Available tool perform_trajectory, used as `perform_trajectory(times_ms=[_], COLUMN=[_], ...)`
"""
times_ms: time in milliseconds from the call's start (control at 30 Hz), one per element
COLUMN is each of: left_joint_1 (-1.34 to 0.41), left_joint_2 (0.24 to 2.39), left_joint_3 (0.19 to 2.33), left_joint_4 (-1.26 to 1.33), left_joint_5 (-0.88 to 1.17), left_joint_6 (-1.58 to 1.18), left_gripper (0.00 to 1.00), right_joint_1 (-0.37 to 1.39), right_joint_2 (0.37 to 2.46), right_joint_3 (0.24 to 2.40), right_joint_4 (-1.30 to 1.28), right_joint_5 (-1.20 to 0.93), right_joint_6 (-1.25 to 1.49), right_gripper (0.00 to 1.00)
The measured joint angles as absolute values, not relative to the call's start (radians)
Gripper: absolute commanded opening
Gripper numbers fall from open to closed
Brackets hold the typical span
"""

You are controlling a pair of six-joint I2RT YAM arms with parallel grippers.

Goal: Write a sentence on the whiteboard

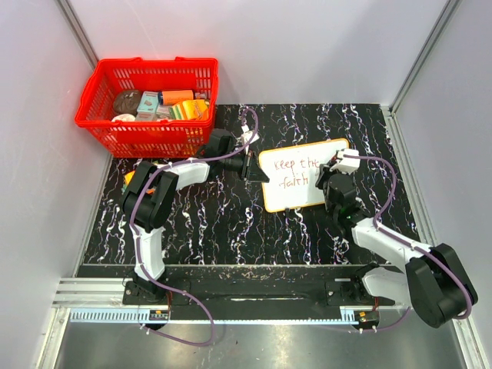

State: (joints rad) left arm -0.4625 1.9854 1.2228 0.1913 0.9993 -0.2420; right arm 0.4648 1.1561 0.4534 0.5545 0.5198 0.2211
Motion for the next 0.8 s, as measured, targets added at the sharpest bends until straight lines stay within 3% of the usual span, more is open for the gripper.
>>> perform_trajectory(times_ms=[800], left_joint_1=[-0.462], left_joint_2=[1.985], left_joint_3=[1.223], left_joint_4=[0.189], left_joint_5=[0.999], left_joint_6=[-0.243], left_gripper=[0.0], right_joint_1=[0.465], right_joint_2=[1.166], right_joint_3=[0.464], right_joint_4=[0.549], right_joint_5=[0.511], right_joint_6=[0.251], right_gripper=[0.0])
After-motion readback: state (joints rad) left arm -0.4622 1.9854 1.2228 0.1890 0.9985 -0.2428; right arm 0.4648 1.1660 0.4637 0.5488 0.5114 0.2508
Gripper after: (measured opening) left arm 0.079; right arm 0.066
